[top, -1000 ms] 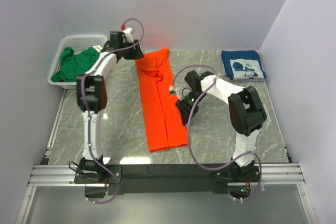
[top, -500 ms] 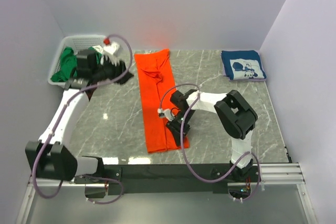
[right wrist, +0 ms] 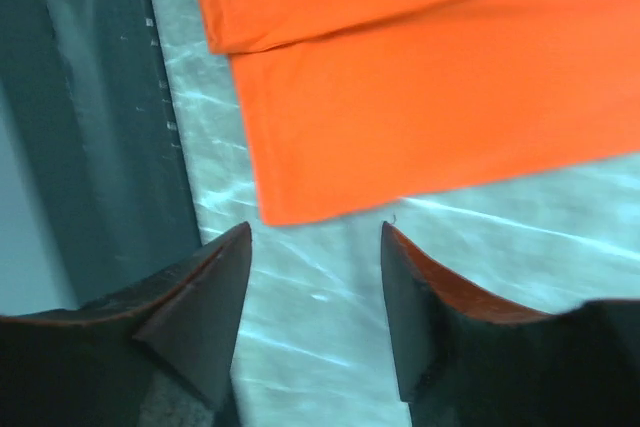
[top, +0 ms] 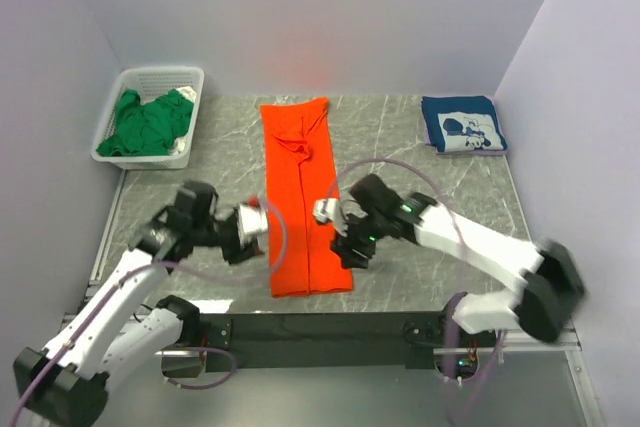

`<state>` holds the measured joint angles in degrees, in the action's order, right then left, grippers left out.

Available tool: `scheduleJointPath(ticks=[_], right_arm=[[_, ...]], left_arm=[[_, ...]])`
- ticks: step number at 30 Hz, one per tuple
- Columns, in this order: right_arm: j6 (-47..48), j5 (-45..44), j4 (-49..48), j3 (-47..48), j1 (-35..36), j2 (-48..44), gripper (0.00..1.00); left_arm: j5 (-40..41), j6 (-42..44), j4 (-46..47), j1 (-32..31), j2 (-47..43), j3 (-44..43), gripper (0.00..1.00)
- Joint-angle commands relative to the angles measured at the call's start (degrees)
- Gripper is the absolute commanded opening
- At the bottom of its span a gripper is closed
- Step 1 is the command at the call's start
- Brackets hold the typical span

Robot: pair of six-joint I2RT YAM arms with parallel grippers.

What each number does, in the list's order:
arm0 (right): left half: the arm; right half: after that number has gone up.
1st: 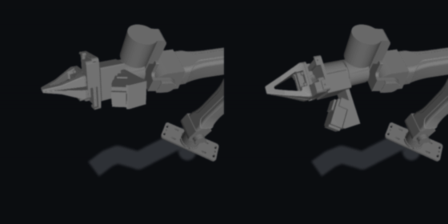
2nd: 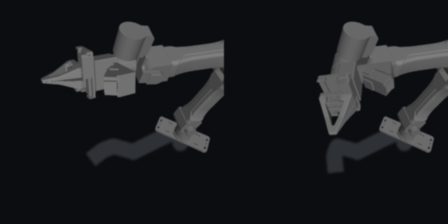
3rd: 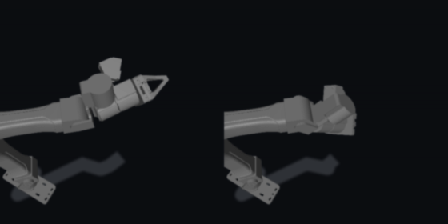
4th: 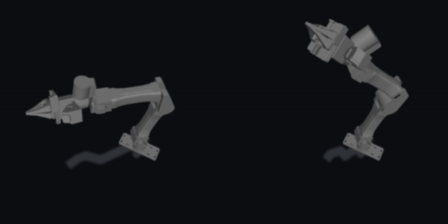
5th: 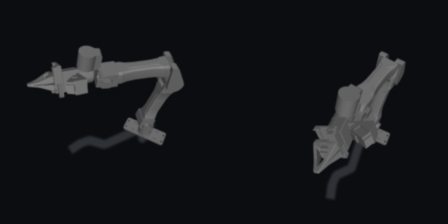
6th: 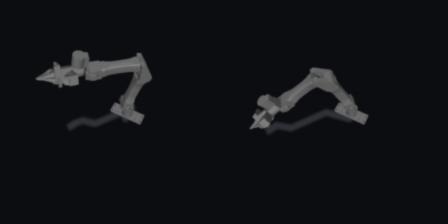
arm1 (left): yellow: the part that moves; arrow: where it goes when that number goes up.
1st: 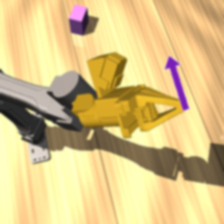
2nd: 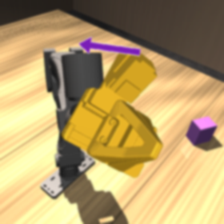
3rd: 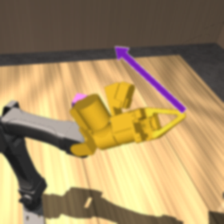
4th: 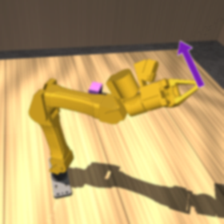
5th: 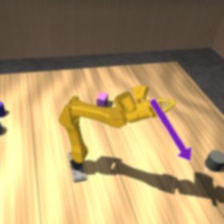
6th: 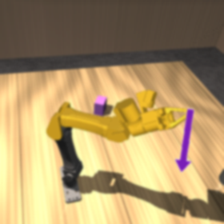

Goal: Fold and stack the t-shirts
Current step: Fold the tshirt

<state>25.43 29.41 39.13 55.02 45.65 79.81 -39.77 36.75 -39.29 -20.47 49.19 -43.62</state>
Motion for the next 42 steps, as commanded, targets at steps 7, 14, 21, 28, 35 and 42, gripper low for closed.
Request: scheduleJointPath(ticks=[7, 14, 21, 28, 35, 42], right_arm=[[17.5, -14.5, -18.4, -21.2, 11.3, -21.7, 0.67], [23.6, -20.6, -29.5, -31.4, 19.4, -22.6, 0.68], [27.4, -24.6, -36.8, -36.1, 22.6, -21.3, 0.68], [29.7, -22.6, -36.7, -38.1, 24.2, -20.6, 0.67], [31.3, -24.0, -37.8, -38.6, 25.0, -17.8, 0.4], [30.0, -24.9, -36.5, -36.0, 24.8, -14.2, 0.03]], left_arm=[[9.8, 6.0, 10.4, -26.4, -5.1, 16.2, 0.57], [19.5, 7.5, 18.5, -38.5, -1.6, 21.2, 0.56], [21.8, 7.7, 22.9, -39.2, 3.5, 22.4, 0.53], [21.5, 11.3, 22.9, -39.2, 4.5, 24.9, 0.49], [21.5, 13.8, 23.1, -39.2, 6.4, 25.8, 0.4], [22.5, 13.6, 23.9, -39.3, 9.5, 25.2, 0.16]])
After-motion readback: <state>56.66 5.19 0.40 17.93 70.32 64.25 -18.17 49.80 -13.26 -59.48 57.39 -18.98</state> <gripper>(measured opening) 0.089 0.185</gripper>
